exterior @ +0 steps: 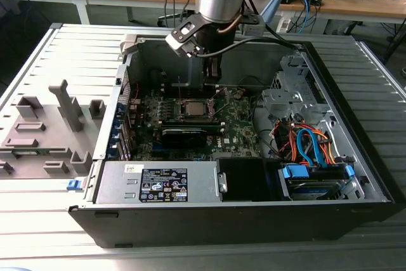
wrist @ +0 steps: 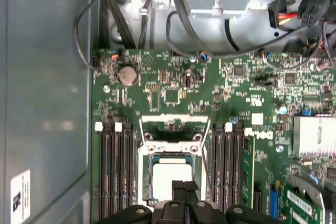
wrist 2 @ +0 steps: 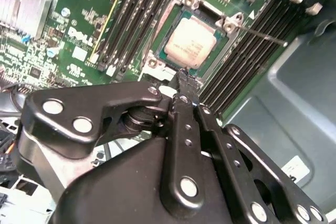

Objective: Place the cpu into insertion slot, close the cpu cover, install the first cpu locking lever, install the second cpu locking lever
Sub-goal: 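Close the cpu cover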

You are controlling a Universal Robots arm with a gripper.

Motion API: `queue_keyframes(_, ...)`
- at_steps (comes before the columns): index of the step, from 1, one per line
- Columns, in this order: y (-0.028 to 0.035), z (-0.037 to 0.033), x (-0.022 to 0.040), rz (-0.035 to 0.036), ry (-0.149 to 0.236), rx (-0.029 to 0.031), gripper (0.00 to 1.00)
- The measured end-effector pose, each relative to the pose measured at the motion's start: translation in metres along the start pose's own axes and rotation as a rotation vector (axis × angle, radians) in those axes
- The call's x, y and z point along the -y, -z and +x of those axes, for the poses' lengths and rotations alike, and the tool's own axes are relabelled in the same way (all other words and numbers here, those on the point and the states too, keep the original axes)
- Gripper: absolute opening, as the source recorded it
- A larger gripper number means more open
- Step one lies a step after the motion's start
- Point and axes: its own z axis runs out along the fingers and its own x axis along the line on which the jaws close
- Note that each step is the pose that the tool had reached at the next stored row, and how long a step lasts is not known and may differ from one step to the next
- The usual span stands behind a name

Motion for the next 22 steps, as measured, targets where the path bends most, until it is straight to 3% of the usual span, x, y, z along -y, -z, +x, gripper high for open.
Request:
queue_keyframes(13, 0.0009, -0.0004, -0.0231, 0.0049, 0.0, -0.0001, 0.11)
queue_keyframes(22, 0.0013, -0.0006, -0.0339, 0.0066, 0.006, 0.0002, 0.11)
